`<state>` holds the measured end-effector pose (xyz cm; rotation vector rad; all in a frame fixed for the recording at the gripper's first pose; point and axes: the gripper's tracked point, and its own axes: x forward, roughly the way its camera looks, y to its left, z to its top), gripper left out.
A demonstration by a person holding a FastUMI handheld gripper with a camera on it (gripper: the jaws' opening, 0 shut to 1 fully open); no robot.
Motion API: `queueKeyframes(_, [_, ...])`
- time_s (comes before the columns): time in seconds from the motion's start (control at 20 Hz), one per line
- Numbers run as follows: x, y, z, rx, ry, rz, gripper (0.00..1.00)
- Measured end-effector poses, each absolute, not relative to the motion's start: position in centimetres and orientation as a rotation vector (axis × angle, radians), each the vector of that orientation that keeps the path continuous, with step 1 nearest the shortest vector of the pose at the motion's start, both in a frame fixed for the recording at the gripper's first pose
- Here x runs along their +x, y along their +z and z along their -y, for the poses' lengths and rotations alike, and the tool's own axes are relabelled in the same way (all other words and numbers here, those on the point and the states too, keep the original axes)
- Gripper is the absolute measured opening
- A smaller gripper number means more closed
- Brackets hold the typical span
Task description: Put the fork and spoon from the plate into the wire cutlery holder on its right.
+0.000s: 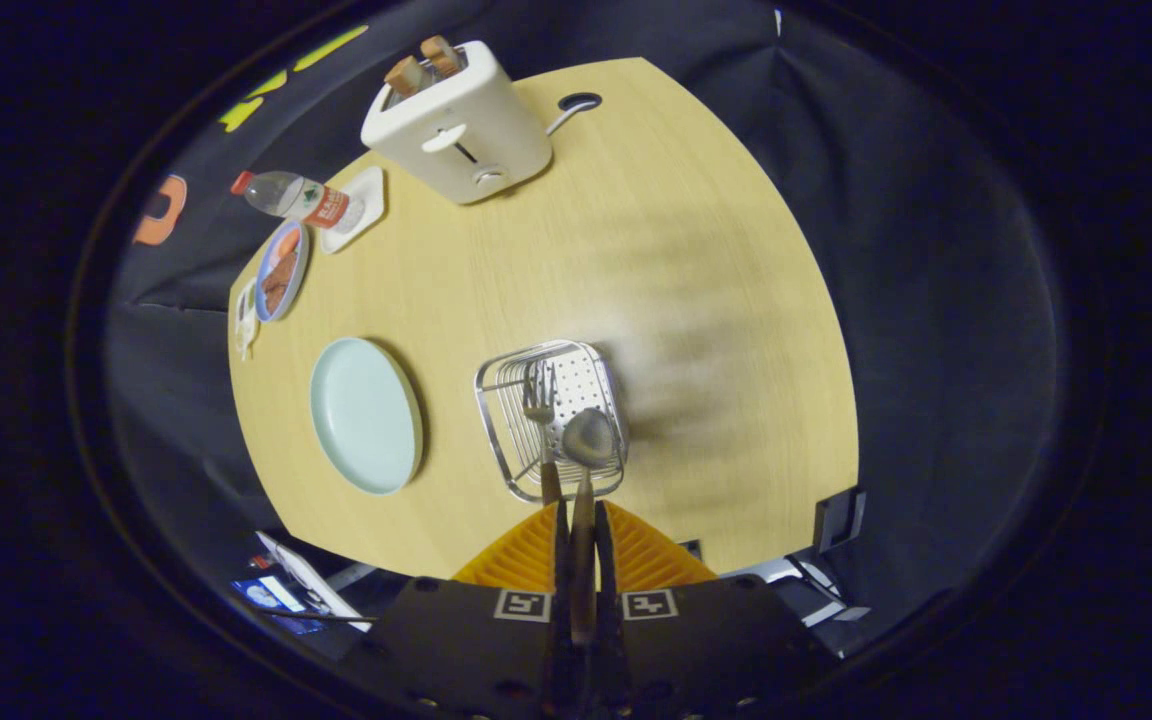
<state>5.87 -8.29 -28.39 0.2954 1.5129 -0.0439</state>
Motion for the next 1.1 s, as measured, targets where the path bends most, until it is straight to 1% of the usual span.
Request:
queueKeyframes(0.1, [5.9, -28.1, 8.1, 0.302, -0.04, -1.498, 0.16])
queueKeyframes(0.25, [6.7, -27.1, 7.5, 0.289, -0.001, -1.427, 0.44])
queueKeyframes(0.45, [8.7, -24.5, 6.1, 0.211, 0.072, -1.253, 0.82])
queueKeyframes(0.6, [10.5, -21.9, 5.2, 0.156, 0.096, -1.096, 0.95])
queueKeyframes(0.85, [11.9, -16.3, 3.3, 0.079, 0.142, -0.796, 0.95])
queueKeyframes(1.1, [10.9, -9.6, 1.6, 0.017, 0.188, -0.488, 0.96])
